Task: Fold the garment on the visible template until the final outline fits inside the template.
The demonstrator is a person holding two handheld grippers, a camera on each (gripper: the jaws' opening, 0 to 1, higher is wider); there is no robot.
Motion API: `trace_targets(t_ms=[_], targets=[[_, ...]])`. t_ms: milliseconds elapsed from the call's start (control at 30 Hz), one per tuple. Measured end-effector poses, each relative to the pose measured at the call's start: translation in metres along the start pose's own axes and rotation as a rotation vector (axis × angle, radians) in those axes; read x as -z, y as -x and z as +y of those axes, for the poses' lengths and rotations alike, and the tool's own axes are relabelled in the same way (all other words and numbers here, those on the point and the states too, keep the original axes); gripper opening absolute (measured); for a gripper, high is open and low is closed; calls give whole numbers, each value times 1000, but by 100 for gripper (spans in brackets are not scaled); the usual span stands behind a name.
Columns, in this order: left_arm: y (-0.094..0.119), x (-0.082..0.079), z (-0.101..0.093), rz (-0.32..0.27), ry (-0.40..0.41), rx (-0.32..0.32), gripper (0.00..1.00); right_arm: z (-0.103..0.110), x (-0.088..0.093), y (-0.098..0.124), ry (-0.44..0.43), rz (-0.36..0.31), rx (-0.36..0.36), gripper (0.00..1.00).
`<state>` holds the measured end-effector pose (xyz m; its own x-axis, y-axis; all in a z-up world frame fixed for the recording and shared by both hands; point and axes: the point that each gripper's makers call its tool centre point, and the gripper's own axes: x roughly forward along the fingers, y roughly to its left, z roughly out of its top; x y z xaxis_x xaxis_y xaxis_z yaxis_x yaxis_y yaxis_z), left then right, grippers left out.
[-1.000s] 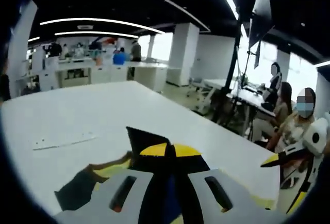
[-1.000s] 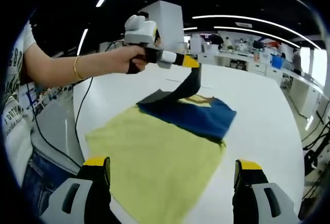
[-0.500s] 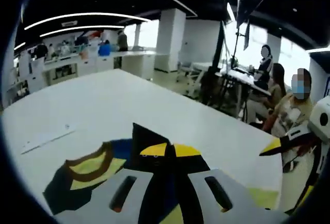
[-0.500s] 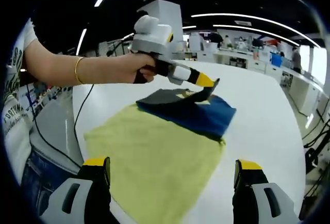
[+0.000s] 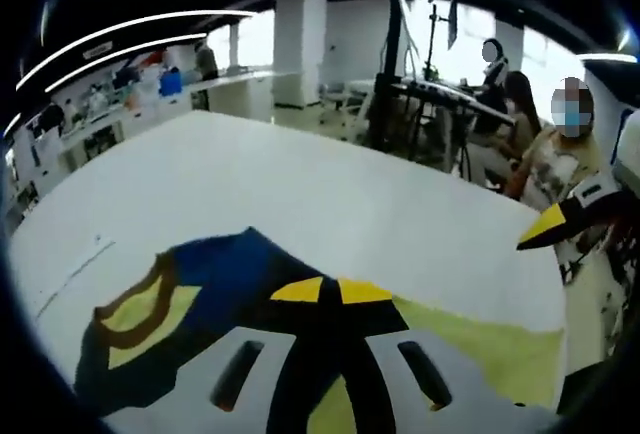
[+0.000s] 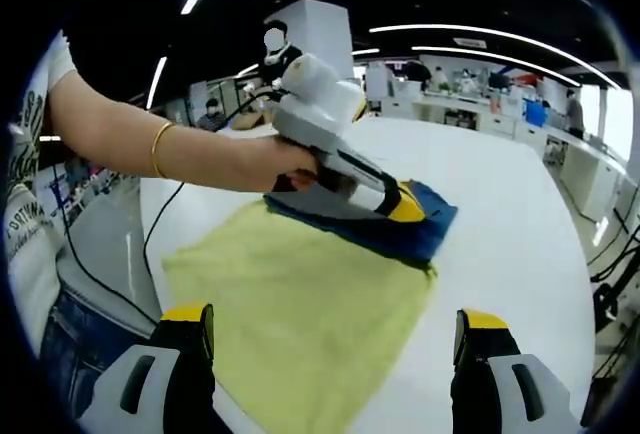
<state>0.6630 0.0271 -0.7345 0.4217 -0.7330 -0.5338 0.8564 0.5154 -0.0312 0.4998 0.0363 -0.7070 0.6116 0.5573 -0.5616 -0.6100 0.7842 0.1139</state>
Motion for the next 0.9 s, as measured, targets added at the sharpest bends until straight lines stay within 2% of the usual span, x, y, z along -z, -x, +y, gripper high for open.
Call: trace_targets(t_ms=[67,200,300,500,567,767,900], targets=[[1,-1,-5,-14,-11,23,9,0,0,1,-2,-4,3,99],[12,-12,-8,-76,-36,42,32,1,0,0,3,-2,-6,99],[22,-16,-5,-102,-51,44,48,4,1,0,13,3,-18,99],[48,-19,4,-157,-13,26,77,5,1,-1,37,14,-41,99],[58,-19,7,-184,-11,14,83,6,2,-2,37,18,-48,99],[86,-10,12,-212,-17,-12,99,10,1,-3,51,22,-73,99],[104,0,15,-202,-20,-19,99,12,-3,-3,45,-4,-86,99]])
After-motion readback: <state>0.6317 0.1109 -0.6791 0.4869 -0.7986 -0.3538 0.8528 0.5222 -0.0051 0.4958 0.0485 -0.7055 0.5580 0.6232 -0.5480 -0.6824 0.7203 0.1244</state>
